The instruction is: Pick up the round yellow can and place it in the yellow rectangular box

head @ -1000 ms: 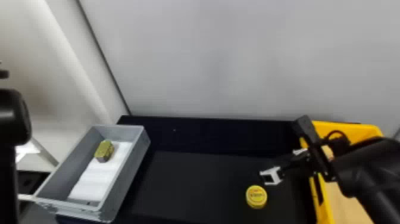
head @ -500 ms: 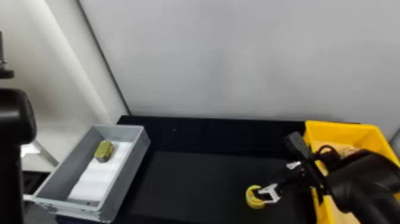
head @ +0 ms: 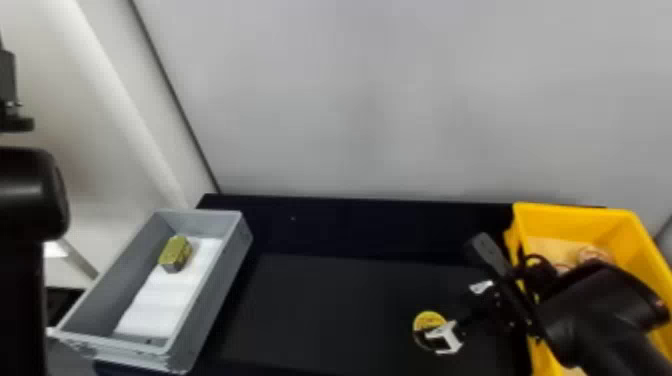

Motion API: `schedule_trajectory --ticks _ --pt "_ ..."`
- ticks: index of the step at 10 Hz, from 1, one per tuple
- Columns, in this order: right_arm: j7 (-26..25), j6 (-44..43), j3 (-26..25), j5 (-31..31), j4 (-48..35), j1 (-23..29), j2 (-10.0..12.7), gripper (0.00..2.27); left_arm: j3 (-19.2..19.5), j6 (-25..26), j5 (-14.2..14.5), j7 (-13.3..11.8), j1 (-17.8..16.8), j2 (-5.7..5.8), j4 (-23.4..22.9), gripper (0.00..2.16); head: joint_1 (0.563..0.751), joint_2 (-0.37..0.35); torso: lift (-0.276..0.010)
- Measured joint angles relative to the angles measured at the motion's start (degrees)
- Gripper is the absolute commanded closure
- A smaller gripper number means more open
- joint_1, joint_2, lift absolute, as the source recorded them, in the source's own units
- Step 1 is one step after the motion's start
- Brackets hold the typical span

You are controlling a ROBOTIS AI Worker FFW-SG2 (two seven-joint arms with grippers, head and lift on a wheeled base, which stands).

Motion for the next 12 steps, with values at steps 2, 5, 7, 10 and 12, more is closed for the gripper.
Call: schedule_trajectory --ticks 2,5,7,10,12 --pt "0.1 -1.43 1.04 -0.06 1.67 -0.56 0.0 0.11 -0.09 -0.1 0.0 0.0 0.06 -0.04 0.08 0.09 0.704 0.192 0.0" --pt "-0.03 -3.47 2.07 -0.18 3.58 -1.0 -0.01 0.11 -0.29 -0.18 -0.01 0.0 0.15 -0.09 0.19 0.09 0.704 0.192 0.0" --pt "-0.21 -4.37 2.27 -0.08 4.22 -1.06 -0.08 0.12 -0.5 -0.18 -0.01 0.0 0.1 -0.14 0.22 0.09 0.704 0.192 0.0" --pt "-0.48 -4.98 2.83 0.72 5.04 -1.12 -0.45 0.73 -0.55 -0.18 -0.01 -0.01 0.15 -0.39 0.22 0.09 0.704 0.192 0.0" --pt "-0.34 -4.14 3.03 1.14 4.47 -0.92 -0.67 0.75 -0.27 -0.21 0.0 -0.05 0.57 -0.54 0.2 0.09 0.704 0.192 0.0"
